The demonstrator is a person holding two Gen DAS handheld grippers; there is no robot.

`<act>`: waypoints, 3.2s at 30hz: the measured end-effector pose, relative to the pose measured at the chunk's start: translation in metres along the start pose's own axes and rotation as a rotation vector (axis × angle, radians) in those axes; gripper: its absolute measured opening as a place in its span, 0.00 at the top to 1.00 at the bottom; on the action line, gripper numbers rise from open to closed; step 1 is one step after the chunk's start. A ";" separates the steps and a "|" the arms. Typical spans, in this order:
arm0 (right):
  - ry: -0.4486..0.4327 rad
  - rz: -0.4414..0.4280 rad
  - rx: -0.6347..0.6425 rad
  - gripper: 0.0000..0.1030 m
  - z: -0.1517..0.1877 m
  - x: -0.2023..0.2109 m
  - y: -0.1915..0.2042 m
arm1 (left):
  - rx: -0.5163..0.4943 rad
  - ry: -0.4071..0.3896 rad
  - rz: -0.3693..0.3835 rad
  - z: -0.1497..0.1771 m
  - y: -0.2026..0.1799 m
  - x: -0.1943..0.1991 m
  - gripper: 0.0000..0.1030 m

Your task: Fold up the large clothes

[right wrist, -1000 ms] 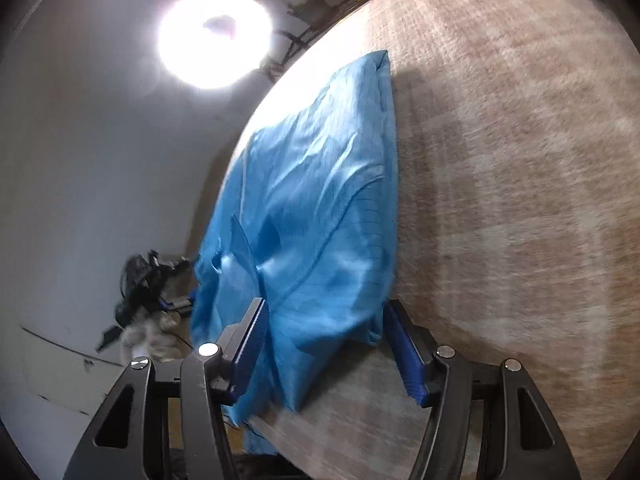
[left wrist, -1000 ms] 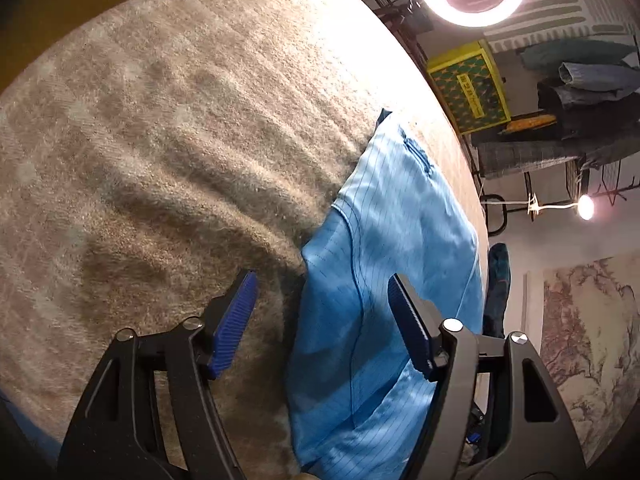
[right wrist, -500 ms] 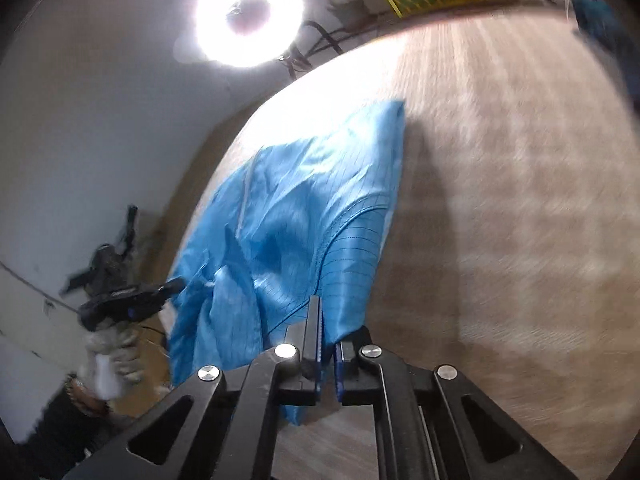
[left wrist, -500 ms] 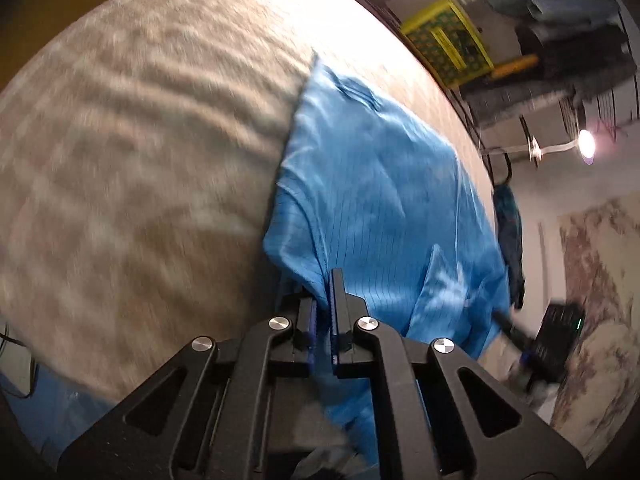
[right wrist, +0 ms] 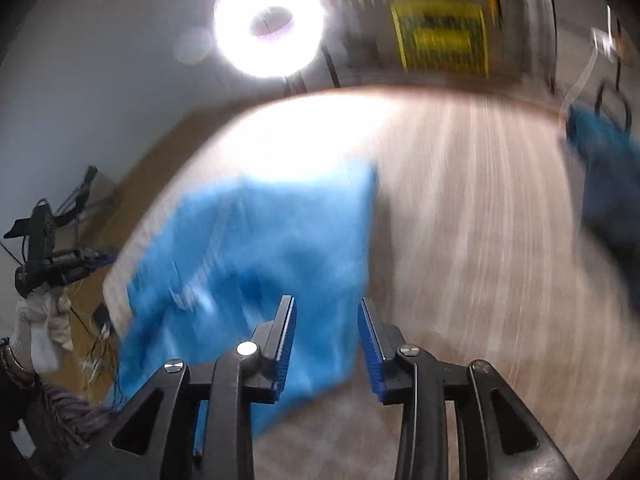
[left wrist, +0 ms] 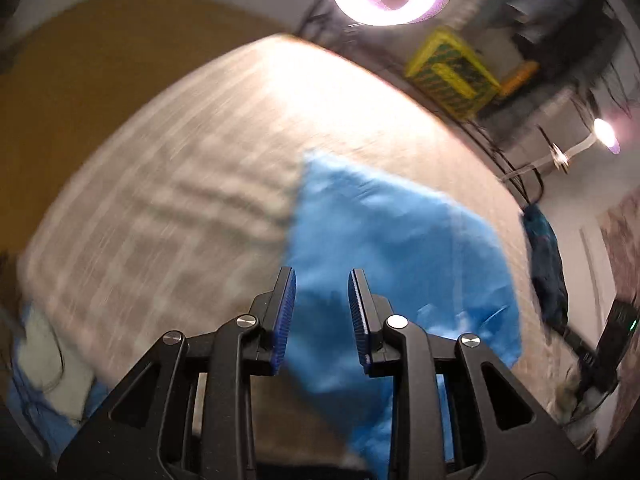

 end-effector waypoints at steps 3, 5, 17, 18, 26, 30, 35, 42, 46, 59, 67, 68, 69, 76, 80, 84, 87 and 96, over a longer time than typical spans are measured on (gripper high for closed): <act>-0.055 -0.056 0.023 0.66 -0.030 -0.003 0.019 | -0.101 0.018 0.048 -0.015 -0.045 -0.025 0.75; -0.075 -0.066 0.070 0.69 -0.049 -0.021 0.042 | -0.155 0.038 0.065 -0.023 -0.064 -0.047 0.75; 0.117 -0.075 0.200 0.76 -0.062 -0.142 0.098 | -0.116 0.216 0.017 -0.021 -0.045 -0.156 0.77; 0.140 -0.060 0.201 0.82 -0.060 -0.151 0.093 | -0.106 0.229 0.020 -0.018 -0.040 -0.162 0.78; 0.154 0.000 0.202 0.82 -0.051 -0.142 0.067 | -0.101 0.170 0.027 -0.025 -0.024 -0.135 0.79; 0.143 0.030 0.147 0.80 -0.048 -0.125 0.024 | -0.097 0.128 0.007 -0.025 0.005 -0.101 0.79; 0.062 -0.041 0.080 0.75 -0.046 -0.081 0.001 | -0.128 0.085 0.012 -0.002 0.021 -0.052 0.79; 0.107 -0.040 0.227 0.75 0.008 -0.059 0.018 | -0.217 0.138 -0.075 0.043 0.039 -0.042 0.79; 0.185 0.025 0.199 0.77 0.036 -0.067 -0.001 | -0.219 0.157 -0.126 0.060 0.057 -0.041 0.79; 0.127 -0.082 -0.052 0.45 0.045 -0.016 -0.037 | 0.015 0.100 0.024 0.052 0.054 -0.002 0.60; 0.176 -0.168 -0.096 0.44 0.063 -0.012 -0.016 | 0.121 0.168 0.109 0.081 0.035 -0.006 0.51; 0.205 -0.184 -0.112 0.45 0.066 -0.014 -0.013 | 0.140 0.174 0.116 0.085 0.034 -0.006 0.51; 0.221 -0.201 -0.129 0.45 0.067 -0.014 -0.011 | 0.163 0.180 0.135 0.089 0.033 -0.003 0.51; 0.314 -0.338 -0.194 0.46 0.097 0.016 0.029 | 0.220 0.256 0.171 0.130 0.014 0.016 0.51; 0.373 -0.308 -0.142 0.47 0.105 0.011 0.060 | 0.164 0.311 0.127 0.142 -0.005 0.010 0.51; 0.449 -0.249 -0.081 0.60 0.110 -0.009 0.084 | 0.121 0.333 0.084 0.146 -0.013 0.000 0.51; 0.484 -0.240 -0.093 0.73 0.115 -0.023 0.082 | 0.123 0.334 0.078 0.148 -0.015 -0.009 0.66; 0.248 -0.127 0.058 1.00 0.090 -0.004 0.084 | 0.100 0.193 0.157 0.121 -0.012 0.006 0.98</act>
Point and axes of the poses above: each gripper's, at about its wrist camera, not at the fingertips, and x roughly against the way its jaws point, y to its left, z to its underside, the point moved 6 cm from there along -x, roughly the way its jaws point, and after that the axes turned 11 degrees about z, right-handed, at the moved point
